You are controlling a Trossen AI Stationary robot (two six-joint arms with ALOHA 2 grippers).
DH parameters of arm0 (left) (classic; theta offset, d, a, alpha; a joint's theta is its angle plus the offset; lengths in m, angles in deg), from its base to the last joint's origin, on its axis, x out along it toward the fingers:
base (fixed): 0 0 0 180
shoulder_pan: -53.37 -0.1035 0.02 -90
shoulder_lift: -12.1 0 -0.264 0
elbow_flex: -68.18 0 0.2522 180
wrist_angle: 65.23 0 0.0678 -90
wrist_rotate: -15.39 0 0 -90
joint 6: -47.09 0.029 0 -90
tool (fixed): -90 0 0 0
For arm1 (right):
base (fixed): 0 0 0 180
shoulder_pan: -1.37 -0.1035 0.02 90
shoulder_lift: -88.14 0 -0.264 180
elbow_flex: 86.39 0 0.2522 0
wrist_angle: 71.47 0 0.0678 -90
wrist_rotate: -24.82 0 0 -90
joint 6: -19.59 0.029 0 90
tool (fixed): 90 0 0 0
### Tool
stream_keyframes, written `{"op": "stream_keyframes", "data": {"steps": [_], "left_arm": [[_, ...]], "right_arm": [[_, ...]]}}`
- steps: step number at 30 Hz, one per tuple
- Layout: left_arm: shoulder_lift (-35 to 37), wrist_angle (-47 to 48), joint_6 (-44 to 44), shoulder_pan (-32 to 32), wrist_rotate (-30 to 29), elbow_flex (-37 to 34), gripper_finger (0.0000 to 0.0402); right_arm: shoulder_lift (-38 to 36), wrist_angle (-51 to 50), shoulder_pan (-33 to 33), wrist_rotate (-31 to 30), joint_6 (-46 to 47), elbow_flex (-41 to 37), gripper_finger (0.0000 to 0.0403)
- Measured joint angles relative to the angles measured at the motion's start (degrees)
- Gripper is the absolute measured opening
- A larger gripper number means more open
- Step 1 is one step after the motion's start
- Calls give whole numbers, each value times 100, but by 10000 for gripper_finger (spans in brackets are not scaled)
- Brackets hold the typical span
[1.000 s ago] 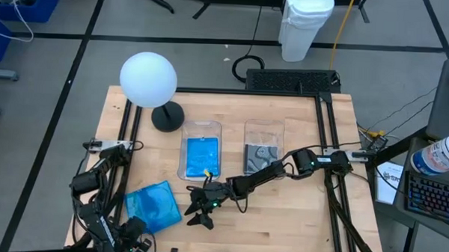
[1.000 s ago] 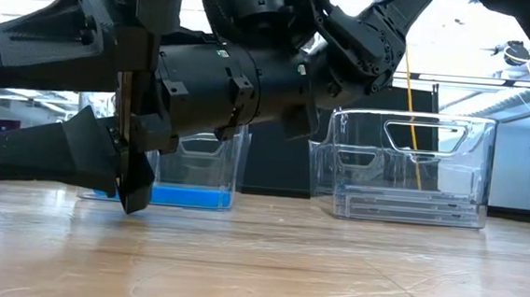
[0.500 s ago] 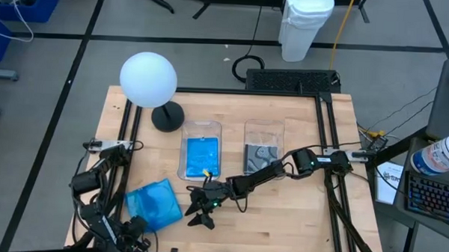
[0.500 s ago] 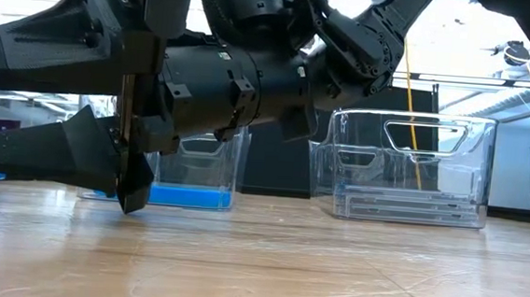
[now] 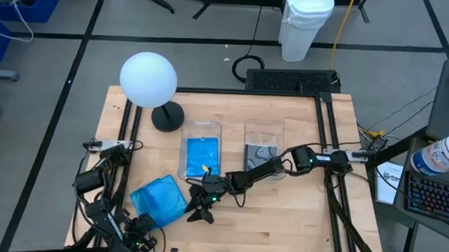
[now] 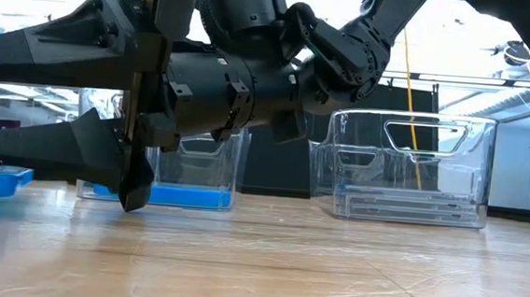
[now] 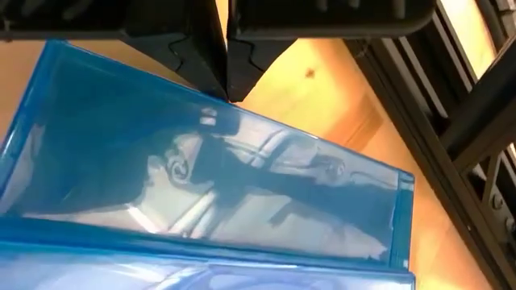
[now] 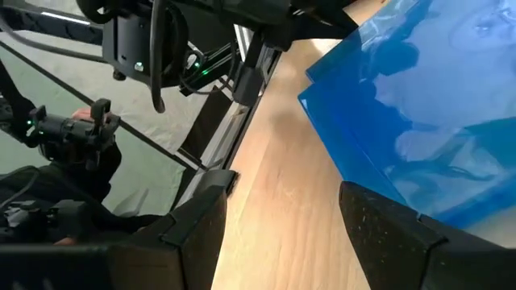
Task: Pick & place jewel cases by type
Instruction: Put the blue CD case into the left transparent bin
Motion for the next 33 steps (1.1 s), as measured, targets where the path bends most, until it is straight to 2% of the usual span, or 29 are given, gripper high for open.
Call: {"op": "stream_keyframes", "data": {"steps": [6,10,12,14,17,21,27,30,33], "left_arm": [[-11,98,-37,-10,217,59,9],[-28,343,-153,113,174,538,6],[-26,774,-232,171,-33,860,4],[-26,1016,-339,240,-468,1181,8],[-16,1385,-240,266,-1129,1449,11],[-15,1352,414,124,-1661,1386,4],[-15,1360,876,-251,-1682,1102,9],[-15,1358,1070,-376,-1879,974,4],[-13,1357,1239,-449,-2042,818,9]], "right_arm": [[-65,-101,53,187,-139,-4,233],[-470,-962,39,215,-900,-17,233],[-810,-1632,-56,-279,-1471,-12,233],[-1108,-2362,-177,-1026,-2004,-2,233],[-1292,-2887,-343,-2030,-2438,-2,233],[-1327,-2917,-398,-2262,-2347,-4,233],[-1159,-2838,-404,-2279,-1704,-7,233],[-1086,-2725,-404,-2316,-1443,-6,233],[-1004,-2705,-432,-2584,-1266,-2,233]]}}
